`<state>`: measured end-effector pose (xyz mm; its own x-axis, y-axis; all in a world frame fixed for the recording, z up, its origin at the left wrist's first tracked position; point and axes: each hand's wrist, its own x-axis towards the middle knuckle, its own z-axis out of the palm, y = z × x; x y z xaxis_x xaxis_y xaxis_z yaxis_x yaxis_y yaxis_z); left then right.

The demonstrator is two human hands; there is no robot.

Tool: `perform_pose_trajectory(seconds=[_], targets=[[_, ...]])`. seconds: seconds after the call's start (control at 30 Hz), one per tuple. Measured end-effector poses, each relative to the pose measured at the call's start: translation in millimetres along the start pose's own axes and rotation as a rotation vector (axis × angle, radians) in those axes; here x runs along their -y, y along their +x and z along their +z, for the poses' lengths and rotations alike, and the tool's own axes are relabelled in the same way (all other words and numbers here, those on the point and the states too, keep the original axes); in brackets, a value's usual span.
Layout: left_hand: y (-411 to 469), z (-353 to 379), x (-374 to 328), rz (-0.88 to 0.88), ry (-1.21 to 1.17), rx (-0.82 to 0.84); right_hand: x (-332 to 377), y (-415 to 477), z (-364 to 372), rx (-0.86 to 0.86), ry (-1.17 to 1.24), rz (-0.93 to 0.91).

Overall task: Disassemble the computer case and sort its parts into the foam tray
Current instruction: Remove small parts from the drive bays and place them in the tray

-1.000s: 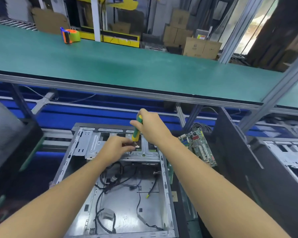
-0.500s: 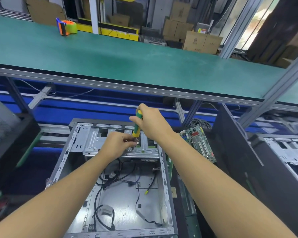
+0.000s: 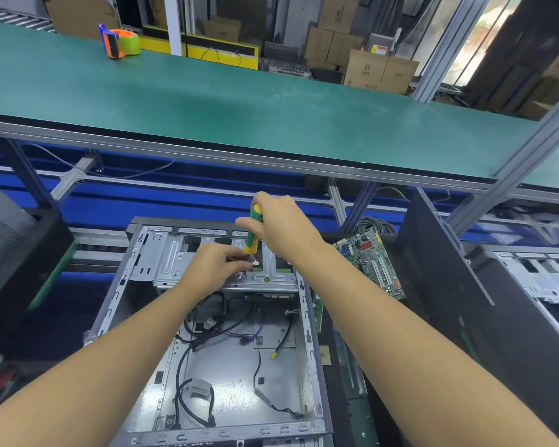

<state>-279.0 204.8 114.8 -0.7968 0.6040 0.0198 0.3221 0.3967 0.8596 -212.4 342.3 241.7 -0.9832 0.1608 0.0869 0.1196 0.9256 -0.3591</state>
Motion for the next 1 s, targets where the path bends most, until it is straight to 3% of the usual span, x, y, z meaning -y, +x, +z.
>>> perform_pose_trajectory(seconds=[0.73,1.0], targets=[[-4.7,5.5,-1.3,-0.054,-0.164,0.016,-9.4,1.4,-0.4,0.0,0.051,0.012],[-0.4,5.2,2.5,-0.055,-0.102,-0.009,-7.4,1.7,-1.8,-0.006,0.053,0.003]])
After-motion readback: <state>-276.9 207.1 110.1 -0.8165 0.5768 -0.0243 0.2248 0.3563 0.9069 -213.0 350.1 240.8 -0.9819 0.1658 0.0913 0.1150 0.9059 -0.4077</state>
